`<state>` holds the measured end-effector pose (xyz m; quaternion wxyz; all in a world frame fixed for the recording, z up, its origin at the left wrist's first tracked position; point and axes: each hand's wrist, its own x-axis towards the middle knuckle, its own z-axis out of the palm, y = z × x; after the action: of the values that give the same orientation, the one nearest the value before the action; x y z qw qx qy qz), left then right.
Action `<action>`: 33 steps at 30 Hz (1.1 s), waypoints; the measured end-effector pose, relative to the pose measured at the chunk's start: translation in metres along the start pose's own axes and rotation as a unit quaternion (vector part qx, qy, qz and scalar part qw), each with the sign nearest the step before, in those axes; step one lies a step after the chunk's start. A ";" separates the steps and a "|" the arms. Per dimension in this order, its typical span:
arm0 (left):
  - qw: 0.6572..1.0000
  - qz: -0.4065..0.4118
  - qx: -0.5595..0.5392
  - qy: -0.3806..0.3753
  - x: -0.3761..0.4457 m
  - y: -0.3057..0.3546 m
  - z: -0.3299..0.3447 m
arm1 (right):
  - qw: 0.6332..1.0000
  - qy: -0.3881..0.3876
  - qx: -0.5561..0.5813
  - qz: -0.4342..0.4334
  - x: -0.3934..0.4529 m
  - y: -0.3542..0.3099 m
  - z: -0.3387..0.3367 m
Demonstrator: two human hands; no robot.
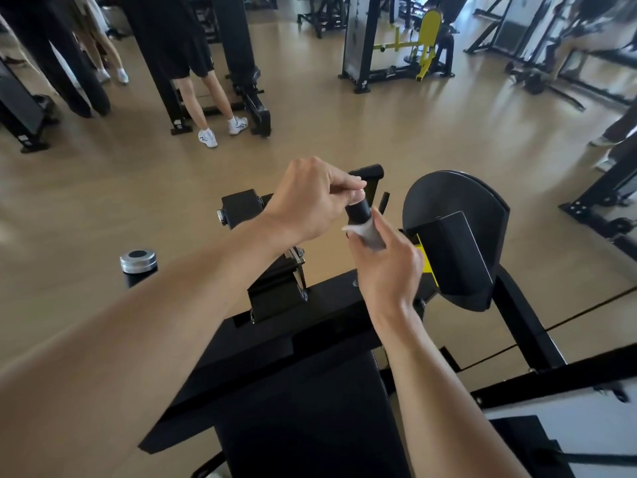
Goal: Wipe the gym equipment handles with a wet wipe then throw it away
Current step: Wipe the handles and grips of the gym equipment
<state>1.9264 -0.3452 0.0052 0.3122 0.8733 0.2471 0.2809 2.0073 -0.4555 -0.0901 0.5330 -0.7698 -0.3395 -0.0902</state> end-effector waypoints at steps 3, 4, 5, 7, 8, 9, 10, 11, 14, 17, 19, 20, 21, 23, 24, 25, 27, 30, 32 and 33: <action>1.000 0.004 0.002 0.007 -0.001 0.000 0.001 | 0.998 0.001 0.055 -0.013 0.022 -0.021 0.004; 1.000 0.006 0.002 0.010 -0.001 -0.001 0.002 | 0.998 0.000 0.064 -0.015 0.023 -0.021 0.005; 1.000 0.007 0.001 0.013 -0.002 -0.002 0.002 | 0.997 -0.003 0.071 -0.008 0.020 -0.019 0.004; 1.000 0.009 0.001 0.020 -0.004 -0.004 0.005 | 0.998 -0.019 0.049 0.019 0.005 -0.003 -0.001; 1.000 0.013 0.002 0.025 -0.004 -0.007 0.007 | 0.999 -0.025 0.026 0.032 -0.004 0.006 -0.005; 0.999 0.016 0.000 0.031 -0.005 -0.009 0.009 | 0.998 -0.032 0.010 0.044 -0.010 0.014 -0.009; 0.999 0.020 -0.004 0.037 -0.005 -0.010 0.010 | 0.998 -0.038 0.002 0.052 -0.013 0.017 -0.011; 0.999 0.021 -0.007 0.041 -0.005 -0.012 0.011 | 0.998 -0.040 0.000 0.056 -0.011 0.017 -0.012; 0.999 0.011 -0.012 0.040 -0.006 -0.011 0.012 | 0.998 -0.030 0.020 0.053 0.007 -0.003 -0.007; 0.999 -0.002 -0.021 0.047 -0.007 -0.010 0.013 | 0.996 -0.034 0.057 0.052 0.018 -0.016 0.000; 0.999 -0.004 -0.016 0.049 -0.007 -0.009 0.014 | 0.997 -0.048 0.042 0.040 0.013 -0.007 -0.004; 0.999 -0.002 -0.011 0.051 -0.007 -0.010 0.014 | 0.997 -0.057 0.028 0.038 0.007 0.003 -0.008; 0.999 0.002 -0.007 0.052 -0.007 -0.010 0.014 | 0.997 -0.064 0.015 0.034 0.000 0.013 -0.013; 0.999 0.007 -0.004 0.053 -0.007 -0.010 0.013 | 0.997 -0.072 -0.009 0.029 -0.013 0.029 -0.023; 0.999 0.009 -0.001 0.053 -0.006 -0.009 0.013 | 0.996 -0.076 -0.021 0.030 -0.015 0.031 -0.026; 0.998 0.010 0.002 0.055 -0.006 -0.009 0.013 | 0.996 -0.079 -0.024 0.035 -0.013 0.031 -0.026; 0.998 0.010 -0.001 0.059 -0.007 -0.007 0.014 | 0.996 -0.080 -0.007 0.046 -0.003 0.023 -0.023; 0.997 0.005 -0.016 0.075 -0.011 -0.005 0.017 | 0.994 -0.059 0.069 0.061 0.013 0.005 -0.015; 0.997 0.004 -0.022 0.080 -0.011 -0.006 0.018 | 0.990 -0.051 0.114 0.063 0.015 0.004 -0.013; 0.997 0.002 -0.024 0.079 -0.011 -0.006 0.018 | 0.989 -0.058 0.118 0.062 0.013 0.007 -0.014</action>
<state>1.9286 -0.3552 -0.0143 0.3125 0.8410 0.2624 0.3554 2.0245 -0.4643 -0.0836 0.6038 -0.7253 -0.3295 0.0284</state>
